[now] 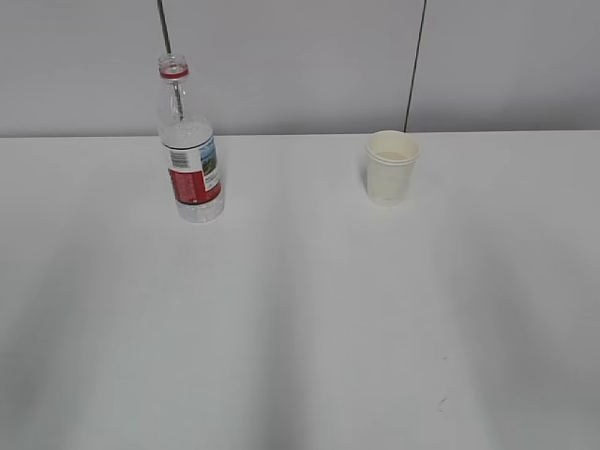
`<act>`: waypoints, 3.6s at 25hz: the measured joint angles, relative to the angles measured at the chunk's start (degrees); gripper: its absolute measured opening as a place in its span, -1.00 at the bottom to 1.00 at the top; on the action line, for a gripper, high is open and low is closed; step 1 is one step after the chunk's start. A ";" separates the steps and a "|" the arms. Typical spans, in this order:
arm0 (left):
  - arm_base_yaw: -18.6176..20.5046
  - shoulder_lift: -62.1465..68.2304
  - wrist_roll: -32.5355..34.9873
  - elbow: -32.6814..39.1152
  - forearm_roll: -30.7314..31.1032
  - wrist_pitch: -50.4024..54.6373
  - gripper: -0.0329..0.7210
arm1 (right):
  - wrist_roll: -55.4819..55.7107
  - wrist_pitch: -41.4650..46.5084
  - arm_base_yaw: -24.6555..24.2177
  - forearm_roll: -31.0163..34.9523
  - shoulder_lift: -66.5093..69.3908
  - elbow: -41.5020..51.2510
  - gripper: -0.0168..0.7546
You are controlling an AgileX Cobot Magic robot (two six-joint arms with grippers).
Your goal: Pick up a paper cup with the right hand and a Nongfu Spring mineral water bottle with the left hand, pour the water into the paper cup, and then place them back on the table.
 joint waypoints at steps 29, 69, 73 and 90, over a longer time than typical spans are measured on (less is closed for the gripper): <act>0.00 -18.49 0.00 17.05 -4.82 -15.95 0.27 | 15.10 -3.68 0.10 -13.11 -28.68 20.54 0.55; 7.72 -23.41 -1.50 15.78 -0.14 -2.53 0.19 | 11.67 -1.79 -2.74 -9.95 -31.30 21.92 0.55; 16.83 -28.47 -1.50 15.78 -0.14 -2.48 0.13 | 11.67 -1.76 -11.60 -9.95 -35.89 21.92 0.55; 27.35 -38.38 -1.50 15.78 -0.09 -1.81 -0.10 | 11.67 -1.43 -22.61 -9.95 -46.29 21.92 0.55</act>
